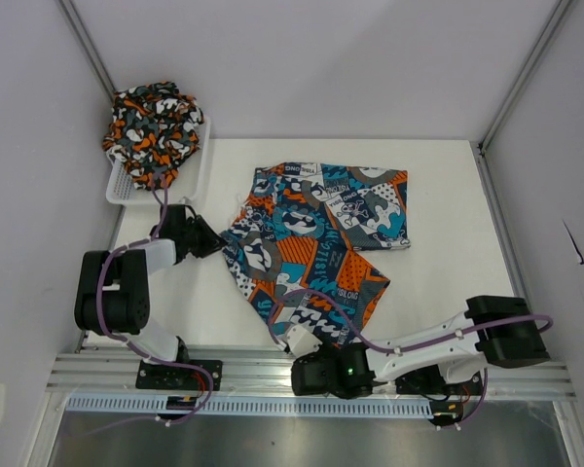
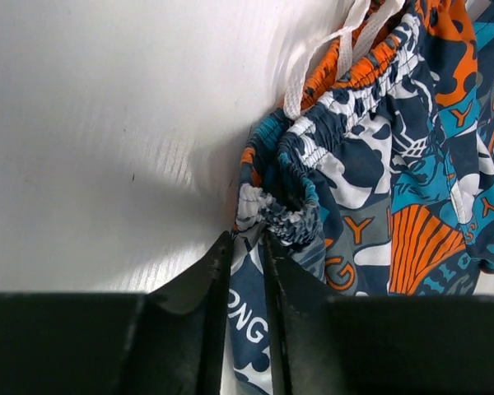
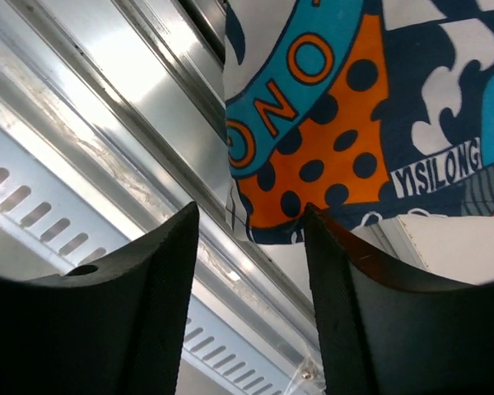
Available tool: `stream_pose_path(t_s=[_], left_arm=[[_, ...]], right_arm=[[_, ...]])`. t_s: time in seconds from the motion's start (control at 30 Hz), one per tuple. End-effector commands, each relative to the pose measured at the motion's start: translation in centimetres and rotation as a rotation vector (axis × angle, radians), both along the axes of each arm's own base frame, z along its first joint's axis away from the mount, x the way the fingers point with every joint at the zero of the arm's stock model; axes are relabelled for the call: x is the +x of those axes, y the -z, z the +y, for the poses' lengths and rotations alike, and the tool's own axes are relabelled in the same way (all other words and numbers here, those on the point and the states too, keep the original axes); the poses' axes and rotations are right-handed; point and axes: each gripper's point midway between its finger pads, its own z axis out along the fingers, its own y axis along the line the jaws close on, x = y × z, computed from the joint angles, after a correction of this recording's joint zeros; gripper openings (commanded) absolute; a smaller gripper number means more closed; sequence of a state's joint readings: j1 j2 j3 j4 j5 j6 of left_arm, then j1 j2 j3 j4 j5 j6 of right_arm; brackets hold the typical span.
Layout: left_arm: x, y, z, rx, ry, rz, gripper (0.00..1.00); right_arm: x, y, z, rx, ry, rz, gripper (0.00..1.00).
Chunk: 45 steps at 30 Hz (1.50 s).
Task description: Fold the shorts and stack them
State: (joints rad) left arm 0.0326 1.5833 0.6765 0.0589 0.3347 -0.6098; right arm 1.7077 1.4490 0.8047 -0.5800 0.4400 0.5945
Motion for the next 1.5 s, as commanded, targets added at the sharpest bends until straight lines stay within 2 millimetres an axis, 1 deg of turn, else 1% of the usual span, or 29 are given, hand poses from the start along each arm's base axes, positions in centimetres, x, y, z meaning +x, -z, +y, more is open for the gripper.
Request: stream_pose_path(t_s=[0.0, 0.03, 0.1, 0.13, 0.2, 0.23, 0.27, 0.3, 0.4, 0.53, 0.57, 0.6, 0.63, 0.7, 0.73, 0.77, 0.87, 1.0, 1.07, 1.13, 1.2, 1.23, 1.3, 1.33, 1.47], left_arm=[[1.8, -1.4, 0.3, 0.025, -0.005, -0.048, 0.23], [1.9, -1.5, 0.5, 0.029, -0.009, -0.044, 0.21], [2.0, -1.6, 0.7, 0.031, -0.013, -0.036, 0.18], [2.2, -1.9, 0.8, 0.03, -0.015, -0.041, 0.15], [2.3, -2.0, 1.1, 0.029, -0.024, -0.036, 0.12], [2.7, -2.2, 1.4, 0.032, -0.03, -0.043, 0.1], [2.9, -2.3, 1.7, 0.033, -0.036, -0.048, 0.09], [2.4, -1.8, 1.8, 0.031, -0.039, -0.013, 0.09], [2.9, -2.0, 2.3, 0.015, -0.049, -0.014, 0.08], [2.8, -1.7, 2.8, -0.006, -0.064, -0.011, 0.06], [2.7, -1.7, 2.7, -0.01, -0.061, -0.011, 0.07], [2.7, -1.8, 2.6, -0.018, -0.055, -0.013, 0.11], [2.3, -1.7, 2.5, -0.021, -0.053, -0.009, 0.33], [3.2, -2.7, 2.1, -0.04, -0.037, -0.08, 0.51], [2.7, -2.7, 2.0, -0.043, -0.035, -0.085, 0.62], [2.8, -2.9, 2.1, -0.043, -0.038, -0.095, 0.65], [2.9, -3.5, 2.3, -0.038, -0.036, -0.118, 0.68], [3.0, -4.2, 1.9, -0.069, -0.022, -0.148, 0.72], [2.6, -4.0, 1.4, -0.095, -0.014, -0.138, 0.73], [2.0, -3.3, 1.1, -0.105, -0.015, -0.114, 0.74], [2.0, -3.5, 1.0, -0.106, -0.018, -0.128, 0.75], [1.4, -2.9, 0.7, -0.111, -0.02, -0.112, 0.75], [1.8, -3.3, 0.6, -0.113, -0.016, -0.14, 0.76], [1.6, -2.9, 0.2, -0.115, -0.012, -0.127, 0.76], [2.0, -2.2, -0.5, -0.132, -0.005, -0.116, 0.74]], right_arm=[[-0.4, 0.1, 1.8, 0.019, -0.012, 0.0, 0.54], [-0.6, 0.6, 1.9, 0.011, -0.016, 0.007, 0.48], [-0.6, 0.9, 1.8, 0.002, -0.011, 0.005, 0.37], [-0.6, 1.1, 1.7, -0.006, -0.01, 0.005, 0.25], [-0.7, 1.0, 1.6, -0.005, -0.008, 0.002, 0.15], [-1.0, 0.9, 1.6, -0.004, -0.015, -0.001, 0.07], [-1.1, 0.8, 1.5, -0.002, -0.018, -0.004, 0.02], [-1.2, 0.7, 1.3, -0.006, -0.022, -0.008, 0.0], [-1.8, 0.5, 0.8, -0.014, -0.027, -0.013, 0.0], [-2.1, 0.8, 0.2, -0.025, -0.018, -0.012, 0.0], [-2.2, 0.8, 0.1, -0.025, -0.021, -0.009, 0.0], [-2.2, 0.8, 0.1, -0.025, -0.02, -0.009, 0.0], [-2.2, 0.9, 0.1, -0.026, -0.017, -0.008, 0.0], [-2.2, 0.8, 0.2, -0.018, -0.018, -0.007, 0.0], [-2.2, 0.8, 0.2, -0.02, -0.017, -0.007, 0.0], [-2.2, 0.8, 0.2, -0.018, -0.016, -0.006, 0.0], [-2.3, 1.0, 0.3, -0.019, -0.014, -0.003, 0.0], [-2.3, 1.2, 0.3, -0.025, -0.015, -0.001, 0.0], [-2.2, 1.2, 0.3, -0.026, -0.011, -0.001, 0.0], [-2.3, 1.3, 0.3, -0.025, -0.012, 0.0, 0.0], [-2.3, 1.3, 0.4, -0.025, -0.01, 0.0, 0.0], [-2.3, 1.3, 0.4, -0.023, -0.01, 0.0, 0.0], [-2.3, 1.3, 0.5, -0.021, -0.009, 0.002, 0.0], [-2.3, 1.3, 0.6, -0.02, -0.011, 0.002, 0.0], [-2.3, 1.4, 0.6, -0.021, -0.011, 0.002, 0.0]])
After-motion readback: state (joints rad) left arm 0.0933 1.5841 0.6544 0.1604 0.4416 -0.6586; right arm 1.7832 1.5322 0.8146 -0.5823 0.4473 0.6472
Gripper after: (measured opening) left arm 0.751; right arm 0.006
